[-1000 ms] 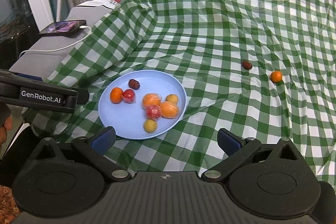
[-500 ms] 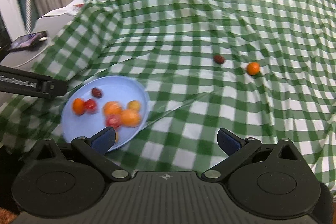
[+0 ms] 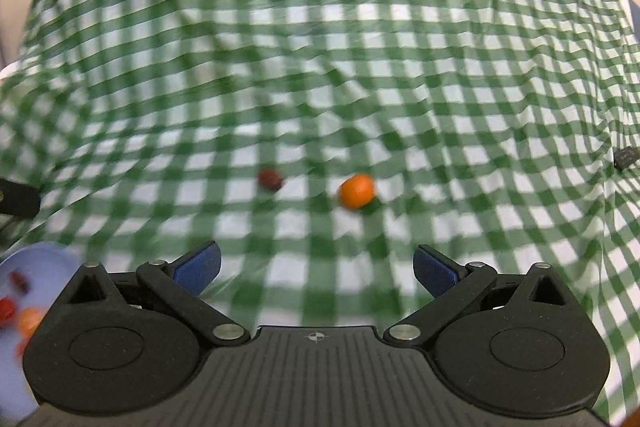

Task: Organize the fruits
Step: 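Move both open grippers toward the last red date and tangerine, then grasp the red date with the left gripper while the right gripper grasps the tangerine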

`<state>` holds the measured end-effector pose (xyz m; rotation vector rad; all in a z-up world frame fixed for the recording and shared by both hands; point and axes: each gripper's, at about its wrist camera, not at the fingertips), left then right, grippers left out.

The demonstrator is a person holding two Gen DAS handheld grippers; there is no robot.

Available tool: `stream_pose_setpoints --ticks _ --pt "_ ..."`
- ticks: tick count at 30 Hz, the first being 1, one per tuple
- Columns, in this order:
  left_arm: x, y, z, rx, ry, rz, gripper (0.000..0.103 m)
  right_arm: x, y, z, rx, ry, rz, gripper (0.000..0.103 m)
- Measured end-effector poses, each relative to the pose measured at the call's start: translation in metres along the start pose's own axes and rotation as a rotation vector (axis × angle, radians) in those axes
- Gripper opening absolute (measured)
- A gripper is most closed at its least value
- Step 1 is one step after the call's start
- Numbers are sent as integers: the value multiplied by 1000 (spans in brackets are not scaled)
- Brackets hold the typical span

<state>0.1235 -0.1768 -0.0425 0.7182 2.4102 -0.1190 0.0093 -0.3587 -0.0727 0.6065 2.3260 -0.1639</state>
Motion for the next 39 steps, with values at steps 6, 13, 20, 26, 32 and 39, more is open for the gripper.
stream_pose_setpoints --ticks 6,13,20,26,32,39 --pt "-39 -38 59 72 24 51 103 -17 -21 67 14 0 1 58" --pt "-69 -72 130 105 87 91 103 -22 -31 132 19 25 -28 58" --pt "-82 -97 178 127 109 108 103 -19 -46 133 23 -44 27 36" --pt "-88 -117 199 139 97 164 72 -16 -56 135 25 -40 66 37" --pt "-83 -117 170 132 80 208 36 -13 -53 120 61 -69 65 36" --pt "-43 -58 68 94 48 115 36 -17 -42 35 48 -125 8 36"
Point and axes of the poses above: each gripper's, at about its wrist camera, not at the fingertips, and z roughly the way its jaws point, y to its left, x to its underside, and after that the axes turned 5 degrees about y, right-handed
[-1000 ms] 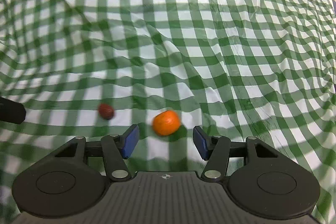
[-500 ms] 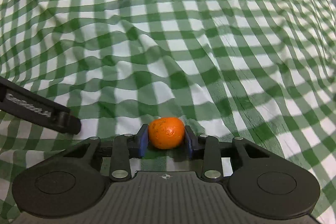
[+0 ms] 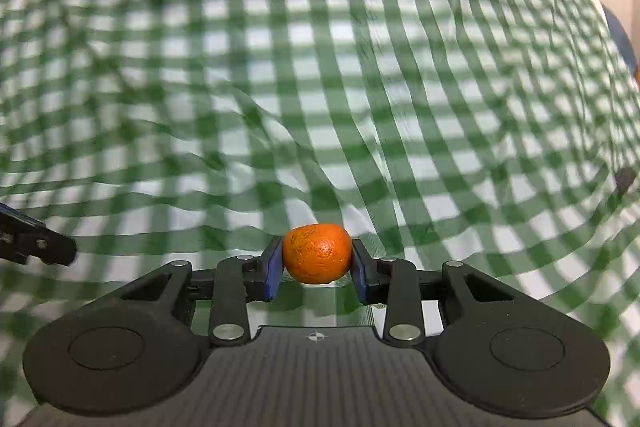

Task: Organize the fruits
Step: 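Grasp the red date with the left gripper while the right gripper grasps the tangerine, then carry the red date and tangerine over the blue plate with both grippers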

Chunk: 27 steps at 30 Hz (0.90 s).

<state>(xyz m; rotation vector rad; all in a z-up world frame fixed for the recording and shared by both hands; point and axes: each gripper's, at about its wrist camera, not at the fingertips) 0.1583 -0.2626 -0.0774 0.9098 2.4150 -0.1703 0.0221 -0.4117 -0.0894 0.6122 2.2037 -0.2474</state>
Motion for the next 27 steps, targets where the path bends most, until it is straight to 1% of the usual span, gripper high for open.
stream_pose_setpoints --ticks 2,4,6,10,11,15,17,20,23,27 --pt "22 15 -26 -23 23 -31 36 6 9 -34 -46 21 -29 36" --pt "50 31 -54 -53 54 -67 36 15 23 -71 -113 48 -73 36" --pt "74 43 -78 -75 71 -91 36 21 36 -100 -181 80 -86 36" --pt "122 64 -127 -110 77 -158 36 31 66 -148 -332 165 -71 36" --pt "131 69 -136 -113 76 -176 36 34 78 -161 -374 181 -84 36" --pt "171 85 -174 -118 67 -233 36 43 118 -205 -479 172 -189 36" --pt "189 89 -189 -125 54 -247 36 45 136 -228 -514 154 -244 36" --pt "213 95 -206 -128 38 -272 36 49 153 -250 -548 142 -311 36" --pt "233 100 -219 -130 16 -299 36 55 165 -268 -560 144 -368 36" --pt "247 106 -229 -124 -8 -329 36 57 171 -279 -561 154 -394 36"
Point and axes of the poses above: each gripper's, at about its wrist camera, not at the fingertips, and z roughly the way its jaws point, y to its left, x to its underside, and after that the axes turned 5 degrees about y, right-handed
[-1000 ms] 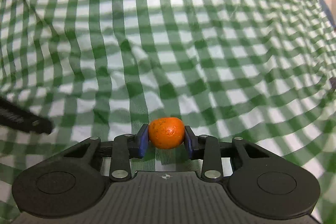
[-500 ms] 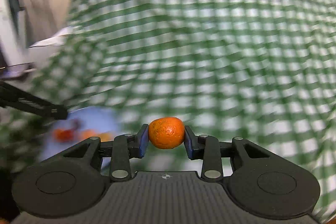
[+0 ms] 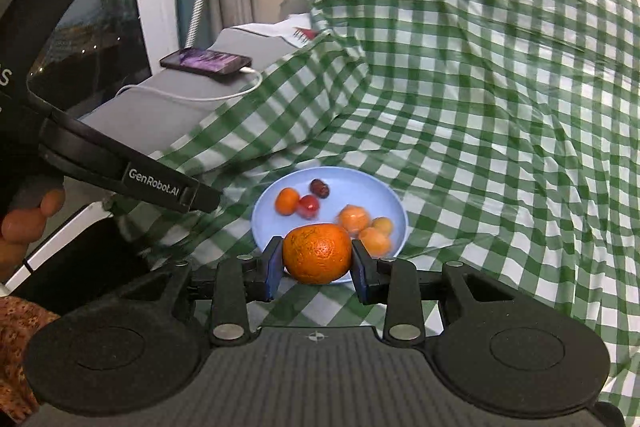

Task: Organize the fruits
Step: 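Carry the red date and tangerine over the blue plate with both grippers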

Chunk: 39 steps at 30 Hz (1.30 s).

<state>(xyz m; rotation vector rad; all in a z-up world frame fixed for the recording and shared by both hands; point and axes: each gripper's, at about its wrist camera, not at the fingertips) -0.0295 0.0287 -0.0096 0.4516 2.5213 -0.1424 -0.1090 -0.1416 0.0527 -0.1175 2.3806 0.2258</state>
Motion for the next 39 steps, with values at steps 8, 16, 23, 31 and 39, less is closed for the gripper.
stream_pose_setpoints --ticks 8,16,23,31,39 --pt "2 8 -7 23 -32 -26 36 -2 4 -4 26 -5 -25 36" --pt "-1 10 -4 24 -35 -37 36 -1 1 -2 21 5 -22 36" --pt "-14 13 5 22 -34 -52 36 -2 -5 8 19 21 -5 36" --pt "-41 9 26 20 -30 -54 36 -9 -16 28 46 32 4 36" --pt "-66 3 55 12 -21 -37 36 -22 -29 63 66 69 31 36"
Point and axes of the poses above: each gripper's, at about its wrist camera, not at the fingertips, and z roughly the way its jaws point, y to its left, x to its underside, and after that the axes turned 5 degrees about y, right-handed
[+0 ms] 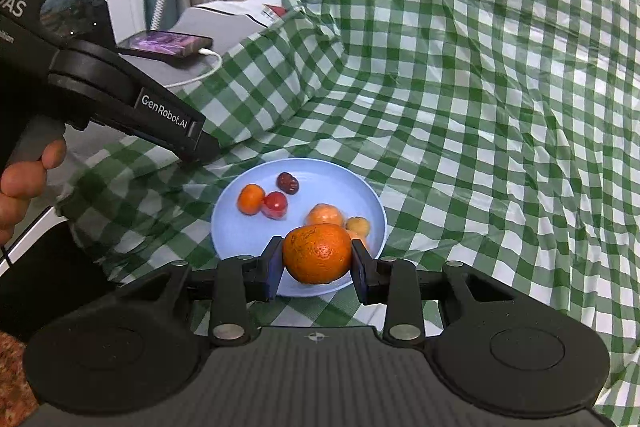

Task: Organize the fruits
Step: 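Carry the red date and tangerine over the blue plate with both grippers, then open both grippers to drop the date and tangerine onto the plate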

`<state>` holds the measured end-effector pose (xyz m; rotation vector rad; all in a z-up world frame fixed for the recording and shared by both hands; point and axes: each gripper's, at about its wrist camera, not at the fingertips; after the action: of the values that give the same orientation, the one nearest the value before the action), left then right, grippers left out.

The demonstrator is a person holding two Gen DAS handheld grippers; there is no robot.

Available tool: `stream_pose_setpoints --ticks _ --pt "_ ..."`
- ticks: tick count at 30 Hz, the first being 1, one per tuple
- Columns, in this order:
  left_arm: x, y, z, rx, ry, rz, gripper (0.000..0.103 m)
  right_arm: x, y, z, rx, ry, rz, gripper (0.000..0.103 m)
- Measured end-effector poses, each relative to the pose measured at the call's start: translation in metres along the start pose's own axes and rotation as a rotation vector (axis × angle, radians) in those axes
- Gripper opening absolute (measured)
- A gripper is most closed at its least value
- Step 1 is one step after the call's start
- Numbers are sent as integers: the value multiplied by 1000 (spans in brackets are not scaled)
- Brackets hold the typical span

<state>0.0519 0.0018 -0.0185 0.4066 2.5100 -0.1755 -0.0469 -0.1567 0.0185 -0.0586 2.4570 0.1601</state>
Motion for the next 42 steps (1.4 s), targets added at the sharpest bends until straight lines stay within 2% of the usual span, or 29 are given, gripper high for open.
stream_pose_setpoints --ticks 19,25,26,27,28,29,30,32,37,42 --pt "-29 -2 85 -44 90 39 36 -23 -12 85 -9 107 7 37" --pt "-35 -2 104 -42 92 63 36 -29 -14 104 -9 121 1 37" --pt "-36 -2 105 -36 83 64 38 -30 -14 106 -13 125 -3 37" --pt "-37 -2 105 -26 76 69 47 -31 -15 109 -24 132 -6 38" --pt "-36 -3 104 -24 71 74 78 -32 -15 111 -35 138 -8 39" --pt "-37 -4 102 -33 56 72 101 -34 -14 112 -47 144 -17 53" --pt "-36 -4 97 -53 24 64 103 -34 -13 111 -48 144 -29 68" --pt "-34 -4 87 -56 -18 78 103 -34 -9 103 -27 123 -53 83" --pt "-13 -2 61 -83 38 116 103 -25 -6 75 -12 140 -26 97" --pt "22 11 20 -121 61 57 103 -5 -3 39 -14 166 60 102"
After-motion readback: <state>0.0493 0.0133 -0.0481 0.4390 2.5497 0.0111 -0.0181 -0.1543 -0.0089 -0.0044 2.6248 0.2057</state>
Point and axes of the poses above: each gripper's, at about its wrist camera, not at the fingertips, and z roughly the way its jaws point, y to its left, x to its underside, and after that the axes turned 5 degrees about y, right-handed
